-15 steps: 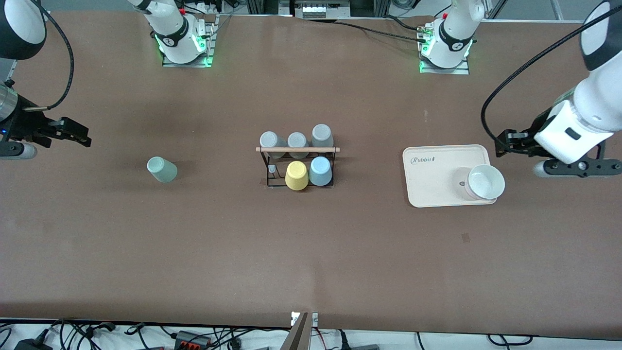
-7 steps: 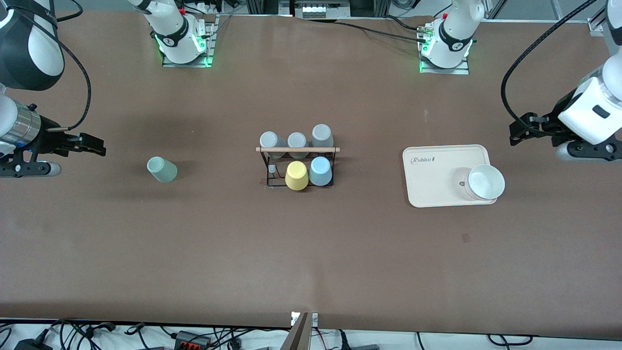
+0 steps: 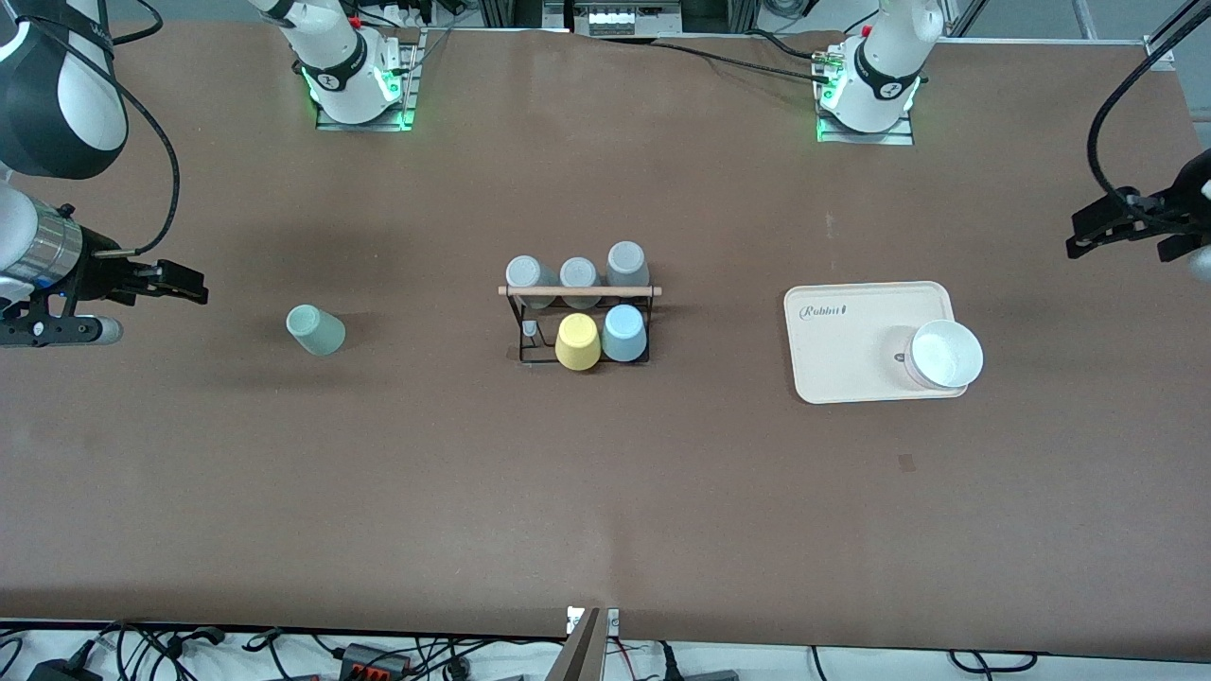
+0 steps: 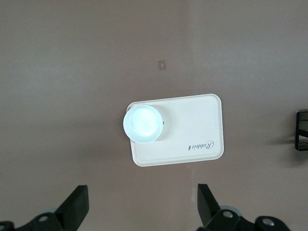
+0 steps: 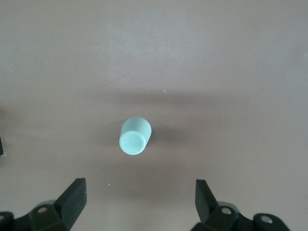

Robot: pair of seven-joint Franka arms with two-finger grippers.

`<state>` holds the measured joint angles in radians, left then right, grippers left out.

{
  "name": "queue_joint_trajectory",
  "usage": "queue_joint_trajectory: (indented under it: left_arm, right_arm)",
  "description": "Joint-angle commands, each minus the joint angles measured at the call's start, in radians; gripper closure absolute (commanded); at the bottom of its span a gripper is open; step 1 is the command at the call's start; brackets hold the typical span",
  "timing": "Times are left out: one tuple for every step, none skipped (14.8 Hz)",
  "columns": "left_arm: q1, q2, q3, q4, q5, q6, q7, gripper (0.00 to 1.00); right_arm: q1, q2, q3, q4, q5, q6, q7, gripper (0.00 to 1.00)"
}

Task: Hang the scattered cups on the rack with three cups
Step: 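Reach the right gripper to the pale green cup and grasp it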

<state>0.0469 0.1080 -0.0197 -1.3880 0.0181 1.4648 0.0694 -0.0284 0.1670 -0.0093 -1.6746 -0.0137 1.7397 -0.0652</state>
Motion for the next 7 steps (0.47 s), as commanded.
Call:
queue_joint_trajectory:
  left_arm:
    - [-0.018, -0.111, 0.030, -0.164, -0.024, 0.098, 0.044, 0.00]
    - [-0.018, -0.129, 0.029, -0.204, -0.033, 0.132, 0.043, 0.00]
    - [-0.018, -0.139, 0.027, -0.224, -0.035, 0.147, 0.038, 0.00]
    - [-0.016, -0.140, 0.029, -0.227, -0.046, 0.155, 0.035, 0.00]
    - [-0.015, -0.140, 0.029, -0.226, -0.058, 0.158, 0.030, 0.00]
    - [-0.015, -0.140, 0.027, -0.227, -0.060, 0.157, 0.026, 0.00]
    - [-0.015, -0.139, 0.027, -0.223, -0.058, 0.150, 0.030, 0.00]
  right_arm:
    - [0.001, 0.005, 0.008, -0.010, -0.017, 0.001, -0.004, 0.00]
    - [0.005, 0.005, 0.008, -0.031, -0.017, 0.026, -0.004, 0.00]
    - [0.016, 0.005, 0.008, -0.057, -0.017, 0.062, -0.004, 0.00]
    - [0.019, 0.006, 0.008, -0.089, -0.017, 0.104, -0.002, 0.00]
    - [0.025, 0.006, 0.008, -0.126, -0.017, 0.151, -0.004, 0.00]
    - [0.027, 0.008, 0.008, -0.152, -0.017, 0.179, -0.002, 0.00]
    - [0.030, 0.019, 0.008, -0.175, -0.017, 0.198, 0.016, 0.00]
